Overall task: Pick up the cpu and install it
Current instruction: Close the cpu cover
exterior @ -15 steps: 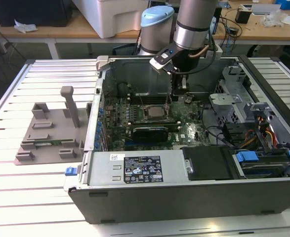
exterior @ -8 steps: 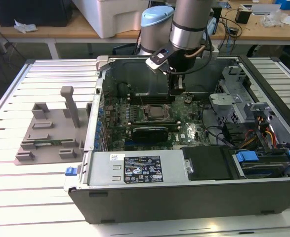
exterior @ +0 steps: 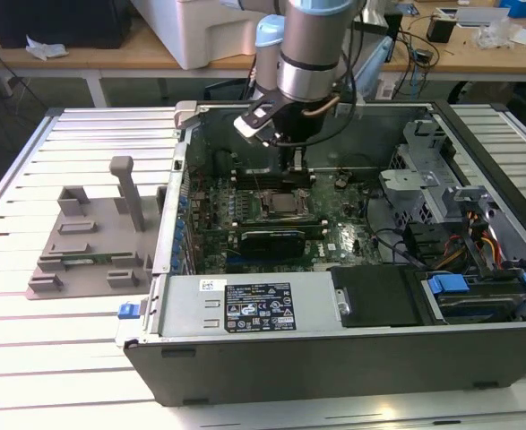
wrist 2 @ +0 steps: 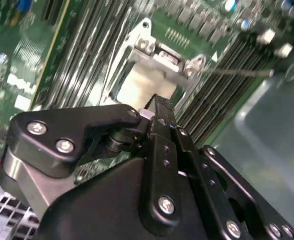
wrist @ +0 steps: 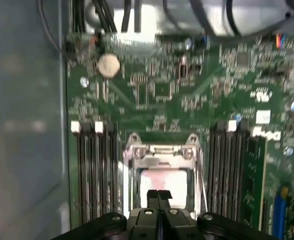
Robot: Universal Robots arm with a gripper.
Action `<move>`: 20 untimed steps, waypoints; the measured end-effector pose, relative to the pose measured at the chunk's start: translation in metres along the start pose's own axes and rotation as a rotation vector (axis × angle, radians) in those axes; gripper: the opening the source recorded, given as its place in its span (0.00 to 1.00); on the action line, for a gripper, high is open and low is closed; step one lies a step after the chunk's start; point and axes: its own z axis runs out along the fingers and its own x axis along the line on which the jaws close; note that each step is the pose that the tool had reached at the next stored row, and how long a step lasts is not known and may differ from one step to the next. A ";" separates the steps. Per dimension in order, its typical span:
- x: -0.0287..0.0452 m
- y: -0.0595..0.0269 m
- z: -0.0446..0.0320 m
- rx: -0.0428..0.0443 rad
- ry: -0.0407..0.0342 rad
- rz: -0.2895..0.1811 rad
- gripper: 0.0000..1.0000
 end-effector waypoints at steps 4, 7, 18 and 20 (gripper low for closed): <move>0.0001 -0.0194 0.0112 -0.0001 0.0001 0.000 0.11; 0.0002 -0.0285 0.0262 0.0000 0.0034 0.000 0.11; 0.0000 0.0053 0.0101 0.0205 0.0050 0.000 0.11; 0.0000 0.0125 0.0089 0.0237 0.0048 0.000 0.11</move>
